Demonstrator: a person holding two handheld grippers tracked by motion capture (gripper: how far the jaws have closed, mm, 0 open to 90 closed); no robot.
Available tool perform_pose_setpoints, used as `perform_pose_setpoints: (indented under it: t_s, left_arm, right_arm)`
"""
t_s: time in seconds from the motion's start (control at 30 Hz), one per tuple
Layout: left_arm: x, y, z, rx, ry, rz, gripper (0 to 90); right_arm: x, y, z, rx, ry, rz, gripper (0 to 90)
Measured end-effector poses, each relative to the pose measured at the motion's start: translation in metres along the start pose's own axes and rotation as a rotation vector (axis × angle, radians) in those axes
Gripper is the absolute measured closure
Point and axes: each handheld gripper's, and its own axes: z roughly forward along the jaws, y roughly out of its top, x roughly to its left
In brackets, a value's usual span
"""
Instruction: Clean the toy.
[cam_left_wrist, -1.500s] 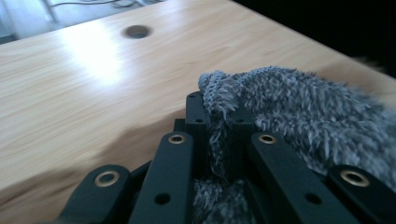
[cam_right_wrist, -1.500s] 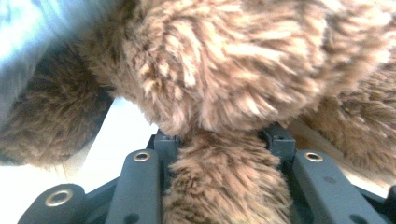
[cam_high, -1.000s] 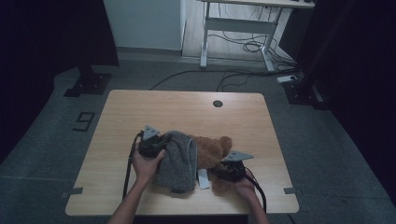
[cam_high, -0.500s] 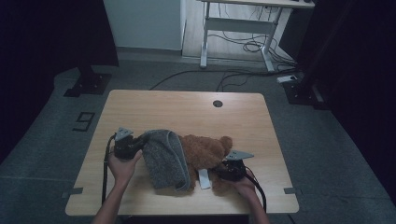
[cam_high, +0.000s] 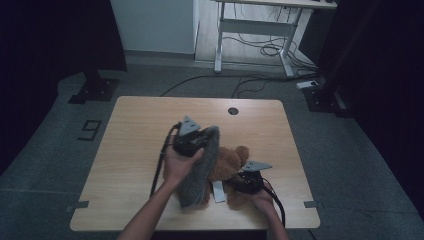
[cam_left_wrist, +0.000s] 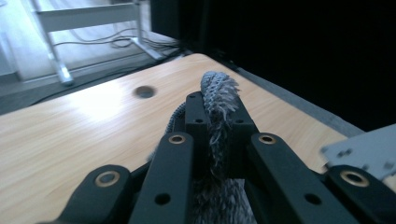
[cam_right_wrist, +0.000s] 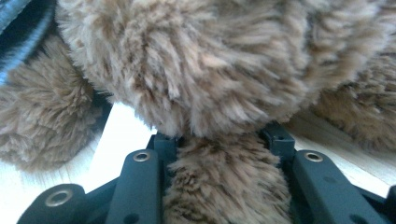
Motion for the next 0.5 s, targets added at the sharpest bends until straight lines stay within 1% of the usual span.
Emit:
perform_pose_setpoints:
  t_s: [0.07, 0.13, 0.17, 0.23, 0.27, 0.3, 0.33, 0.37, 0.4, 0.43, 0.47, 0.5]
  left_arm:
    - [-0.011, 0.003, 0.020, 0.013, -0.021, 0.005, 82.7]
    - [-0.019, -0.002, 0.042, 0.053, -0.042, -0.004, 82.7]
    - [-0.022, -0.008, 0.053, 0.081, -0.050, -0.010, 82.6]
    - [-0.025, -0.024, 0.074, 0.137, -0.042, -0.010, 82.5]
    - [-0.025, -0.033, 0.082, 0.165, -0.030, -0.006, 82.4]
    - [-0.023, -0.045, 0.089, 0.187, -0.007, 0.002, 82.4]
    - [-0.020, -0.051, 0.091, 0.178, 0.003, 0.002, 82.3]
    - [-0.016, -0.054, 0.090, 0.158, 0.006, -0.019, 82.3]
    - [-0.013, -0.055, 0.087, 0.141, 0.002, -0.041, 82.3]
    - [-0.010, -0.054, 0.083, 0.138, 0.024, -0.028, 82.3]
    - [-0.009, -0.053, 0.080, 0.144, 0.048, -0.001, 82.3]
    - [-0.006, -0.053, 0.076, 0.151, 0.080, 0.030, 82.3]
  right_arm:
    - [0.000, 0.000, 0.000, -0.001, 0.001, 0.000, 59.4]
    - [0.000, 0.000, 0.000, -0.001, 0.000, -0.001, 59.4]
    - [0.000, 0.000, 0.000, -0.001, 0.000, -0.001, 59.4]
    - [-0.001, 0.000, 0.000, -0.001, 0.001, -0.002, 59.4]
    - [0.000, 0.000, 0.000, -0.001, 0.001, -0.001, 59.4]
    - [0.000, 0.000, 0.000, -0.001, 0.001, 0.002, 59.4]
    - [0.000, 0.000, 0.000, 0.003, 0.001, 0.004, 59.3]
    - [0.000, 0.000, 0.000, 0.008, -0.001, 0.002, 59.3]
    - [0.000, 0.000, 0.001, 0.009, -0.002, -0.001, 59.2]
    - [0.000, 0.000, 0.000, 0.007, -0.004, -0.003, 59.3]
    - [0.000, 0.000, 0.000, 0.005, -0.003, -0.002, 59.3]
    - [0.000, 0.000, 0.000, 0.004, 0.000, 0.000, 59.3]
